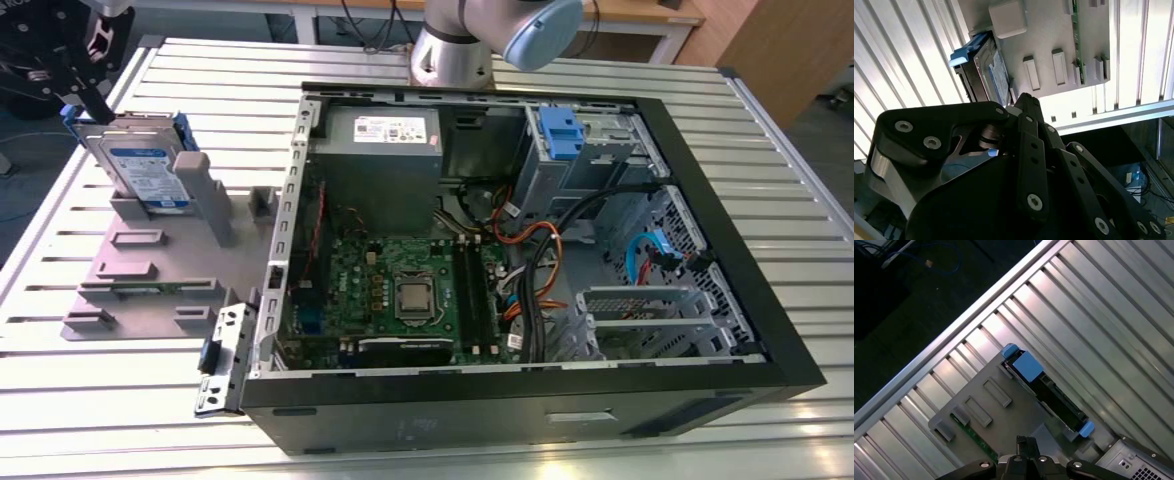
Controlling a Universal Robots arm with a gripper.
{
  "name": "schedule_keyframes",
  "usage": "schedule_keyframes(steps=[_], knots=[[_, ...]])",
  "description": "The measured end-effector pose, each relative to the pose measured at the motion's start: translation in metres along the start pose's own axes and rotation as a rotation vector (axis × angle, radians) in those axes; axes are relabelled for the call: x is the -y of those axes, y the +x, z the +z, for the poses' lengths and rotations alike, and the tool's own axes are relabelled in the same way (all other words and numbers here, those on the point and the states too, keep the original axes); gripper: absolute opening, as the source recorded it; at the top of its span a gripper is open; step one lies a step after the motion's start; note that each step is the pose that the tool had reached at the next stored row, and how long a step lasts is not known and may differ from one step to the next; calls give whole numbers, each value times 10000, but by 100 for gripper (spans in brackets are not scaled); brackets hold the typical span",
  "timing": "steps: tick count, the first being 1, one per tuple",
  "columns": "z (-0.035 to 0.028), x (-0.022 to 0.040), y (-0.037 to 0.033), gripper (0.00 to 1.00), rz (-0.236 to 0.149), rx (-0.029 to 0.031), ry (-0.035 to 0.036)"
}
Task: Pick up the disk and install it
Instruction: 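Pick up the disk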
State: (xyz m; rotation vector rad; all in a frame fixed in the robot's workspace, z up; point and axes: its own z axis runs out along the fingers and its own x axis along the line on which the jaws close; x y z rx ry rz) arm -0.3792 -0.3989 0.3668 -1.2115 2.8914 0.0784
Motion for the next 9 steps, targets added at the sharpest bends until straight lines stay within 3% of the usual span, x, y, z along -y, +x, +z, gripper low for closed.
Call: schedule_keyframes(steps=[9], knots=[[0, 0, 0, 11, -256, -11, -6]])
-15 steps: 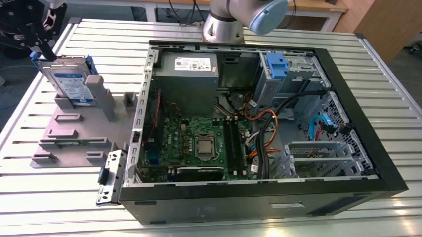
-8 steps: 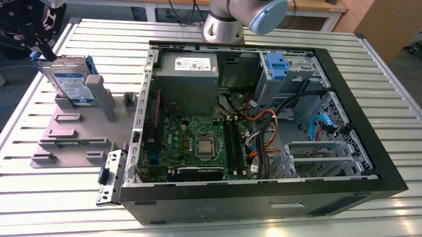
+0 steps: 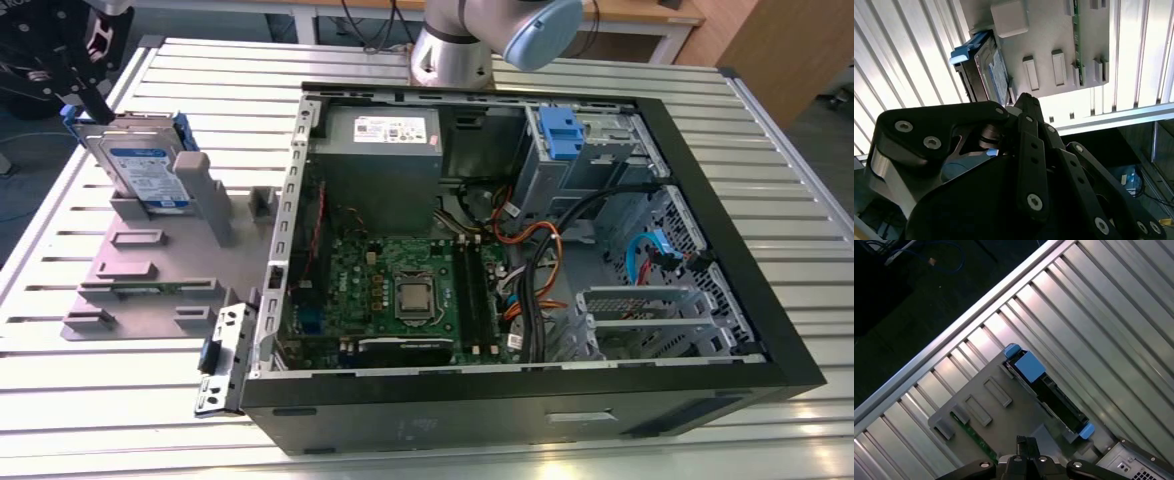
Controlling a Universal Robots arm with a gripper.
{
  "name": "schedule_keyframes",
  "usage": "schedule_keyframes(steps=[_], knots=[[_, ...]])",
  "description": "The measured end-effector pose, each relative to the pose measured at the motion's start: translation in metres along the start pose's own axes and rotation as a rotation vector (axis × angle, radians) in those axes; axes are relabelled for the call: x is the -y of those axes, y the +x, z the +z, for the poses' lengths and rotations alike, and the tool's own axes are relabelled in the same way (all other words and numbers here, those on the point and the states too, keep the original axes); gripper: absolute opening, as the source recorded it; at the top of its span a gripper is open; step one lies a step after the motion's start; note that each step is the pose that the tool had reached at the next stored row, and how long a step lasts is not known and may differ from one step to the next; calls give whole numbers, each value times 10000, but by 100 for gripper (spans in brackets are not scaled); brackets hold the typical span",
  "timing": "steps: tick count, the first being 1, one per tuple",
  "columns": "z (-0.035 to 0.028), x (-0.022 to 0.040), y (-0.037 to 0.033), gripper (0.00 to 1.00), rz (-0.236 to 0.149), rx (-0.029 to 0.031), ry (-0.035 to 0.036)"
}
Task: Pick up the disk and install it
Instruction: 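Pick up the disk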
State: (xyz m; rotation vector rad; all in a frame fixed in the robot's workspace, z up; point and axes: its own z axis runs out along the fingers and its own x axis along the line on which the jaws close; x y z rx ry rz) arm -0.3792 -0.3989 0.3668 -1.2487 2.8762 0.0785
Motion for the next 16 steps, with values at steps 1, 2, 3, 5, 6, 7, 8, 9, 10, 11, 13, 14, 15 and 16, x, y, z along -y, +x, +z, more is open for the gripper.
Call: schedule_keyframes(steps=[1, 2, 3, 5, 6, 7, 8, 9, 10, 11, 13, 14, 15, 16], knots=[[0, 0, 0, 11, -28, -2, -1], [0, 0, 0, 11, -56, -3, -1], [0, 0, 0, 11, -83, -4, -2], [0, 0, 0, 11, -139, -6, -3], [0, 0, 0, 11, -169, -8, -4], [0, 0, 0, 11, -196, -9, -5], [0, 0, 0, 11, -224, -10, -5], [0, 0, 0, 11, -249, -11, -6], [0, 0, 0, 11, -271, -13, -7], [0, 0, 0, 11, -294, -14, -7], [0, 0, 0, 11, -341, -15, -9], [0, 0, 0, 11, -365, -16, -9], [0, 0, 0, 11, -387, -17, -10], [0, 0, 0, 11, -409, -18, -10]])
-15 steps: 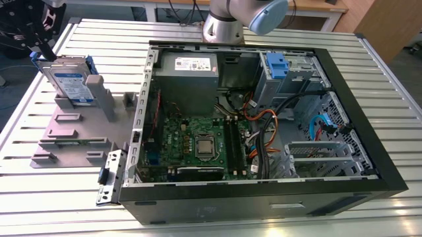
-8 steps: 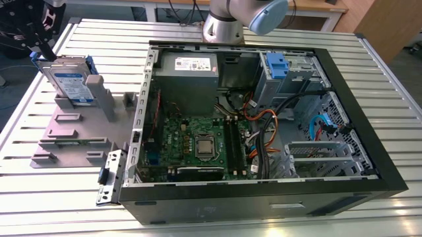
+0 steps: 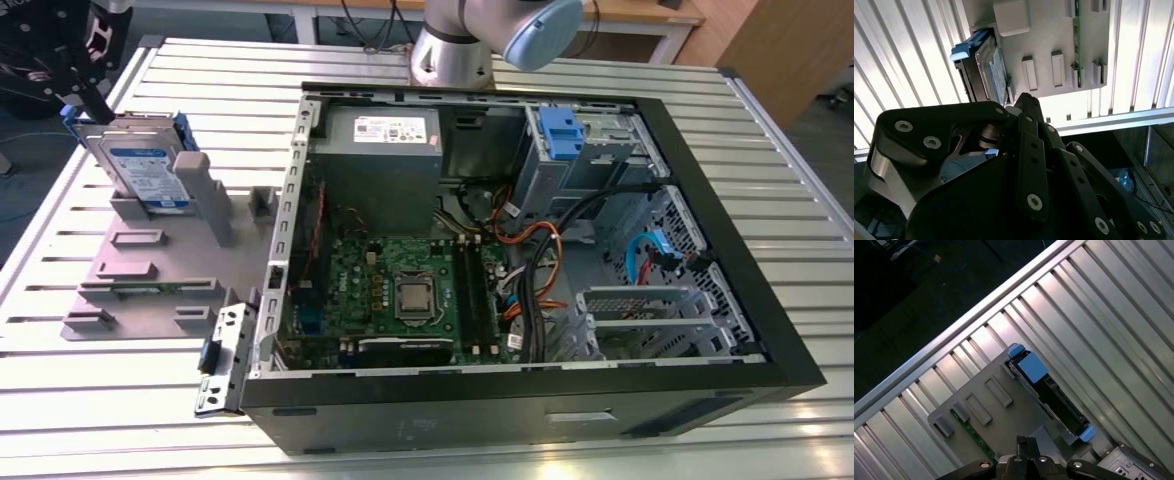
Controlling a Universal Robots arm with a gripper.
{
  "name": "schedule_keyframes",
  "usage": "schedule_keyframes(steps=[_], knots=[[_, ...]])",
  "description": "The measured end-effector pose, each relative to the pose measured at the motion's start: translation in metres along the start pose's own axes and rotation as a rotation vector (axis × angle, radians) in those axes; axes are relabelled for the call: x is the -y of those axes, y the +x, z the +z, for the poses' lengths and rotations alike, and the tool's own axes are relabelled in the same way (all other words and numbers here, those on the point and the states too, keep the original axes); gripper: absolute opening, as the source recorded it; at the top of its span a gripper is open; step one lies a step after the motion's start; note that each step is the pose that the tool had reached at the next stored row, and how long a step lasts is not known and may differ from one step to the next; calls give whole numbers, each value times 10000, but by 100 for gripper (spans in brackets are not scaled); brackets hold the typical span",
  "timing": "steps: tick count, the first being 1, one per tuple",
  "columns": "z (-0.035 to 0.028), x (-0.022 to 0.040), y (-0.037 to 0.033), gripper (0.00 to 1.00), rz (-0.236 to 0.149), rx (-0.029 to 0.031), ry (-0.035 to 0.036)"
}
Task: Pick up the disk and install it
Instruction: 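Pick up the disk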
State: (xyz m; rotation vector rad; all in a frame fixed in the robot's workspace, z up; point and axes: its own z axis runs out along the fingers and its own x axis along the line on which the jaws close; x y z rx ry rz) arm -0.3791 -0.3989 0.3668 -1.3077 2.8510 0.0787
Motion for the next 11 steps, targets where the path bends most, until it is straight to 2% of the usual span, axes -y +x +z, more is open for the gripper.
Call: schedule_keyframes(steps=[11], knots=[[0, 0, 0, 11, -190, -8, -4]])
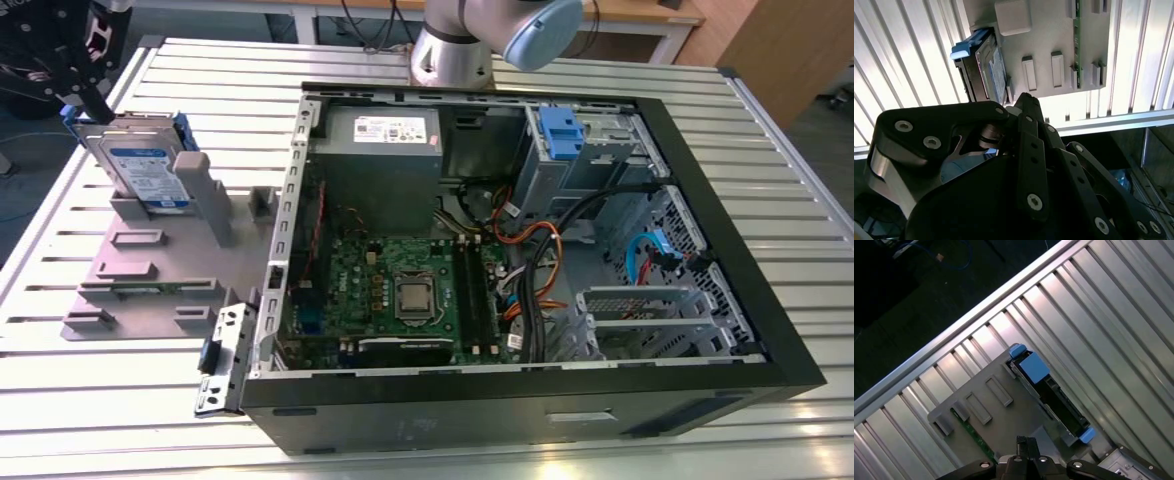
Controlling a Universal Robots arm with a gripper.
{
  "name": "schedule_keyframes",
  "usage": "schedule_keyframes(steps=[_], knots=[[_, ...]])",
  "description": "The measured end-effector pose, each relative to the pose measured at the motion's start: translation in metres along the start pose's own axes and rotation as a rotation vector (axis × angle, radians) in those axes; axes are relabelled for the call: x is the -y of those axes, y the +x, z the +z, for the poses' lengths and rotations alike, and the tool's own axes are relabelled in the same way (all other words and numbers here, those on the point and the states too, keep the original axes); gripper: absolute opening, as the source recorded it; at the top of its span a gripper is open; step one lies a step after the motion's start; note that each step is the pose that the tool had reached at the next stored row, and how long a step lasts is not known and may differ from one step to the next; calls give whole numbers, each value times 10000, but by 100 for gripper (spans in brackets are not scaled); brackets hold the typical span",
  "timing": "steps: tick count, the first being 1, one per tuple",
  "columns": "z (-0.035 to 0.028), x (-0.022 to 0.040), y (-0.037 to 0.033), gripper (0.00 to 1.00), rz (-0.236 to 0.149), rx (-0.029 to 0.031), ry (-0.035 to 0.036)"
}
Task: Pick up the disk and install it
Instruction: 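Pick up the disk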
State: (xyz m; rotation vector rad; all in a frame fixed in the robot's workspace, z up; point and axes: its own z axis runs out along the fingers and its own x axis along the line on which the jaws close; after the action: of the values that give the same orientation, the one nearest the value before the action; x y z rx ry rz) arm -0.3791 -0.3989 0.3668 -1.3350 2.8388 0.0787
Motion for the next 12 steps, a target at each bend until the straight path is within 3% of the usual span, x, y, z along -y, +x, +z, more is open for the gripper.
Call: schedule_keyframes(steps=[12], knots=[[0, 0, 0, 11, -190, -8, -5]])
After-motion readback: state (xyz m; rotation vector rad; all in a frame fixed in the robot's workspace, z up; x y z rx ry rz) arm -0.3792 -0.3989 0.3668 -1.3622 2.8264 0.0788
